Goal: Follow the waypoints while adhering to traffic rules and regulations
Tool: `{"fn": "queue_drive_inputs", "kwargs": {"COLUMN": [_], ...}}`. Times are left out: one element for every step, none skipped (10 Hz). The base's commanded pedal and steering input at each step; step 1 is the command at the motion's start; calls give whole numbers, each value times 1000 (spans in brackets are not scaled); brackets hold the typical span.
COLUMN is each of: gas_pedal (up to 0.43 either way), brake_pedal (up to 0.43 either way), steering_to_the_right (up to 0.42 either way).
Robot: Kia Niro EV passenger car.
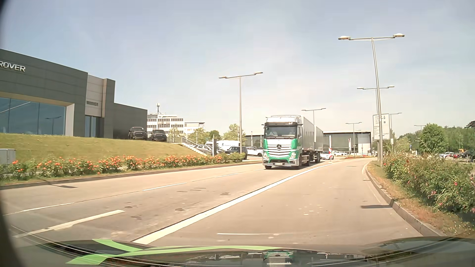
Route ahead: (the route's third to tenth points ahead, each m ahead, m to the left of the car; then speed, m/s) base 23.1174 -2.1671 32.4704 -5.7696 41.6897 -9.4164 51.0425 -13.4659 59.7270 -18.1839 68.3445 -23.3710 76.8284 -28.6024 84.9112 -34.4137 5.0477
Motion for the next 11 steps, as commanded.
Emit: {"fn": "queue_drive_inputs", "kwargs": {"gas_pedal": [118, 130, 130, 138, 138, 138, 138, 150, 150, 150, 150], "brake_pedal": [0, 0, 0, 0, 0, 0, 0, 0, 0, 0, 0], "steering_to_the_right": [200, 184, 169, 150, 141, 132, 122, 109, 92, 77, 67]}}
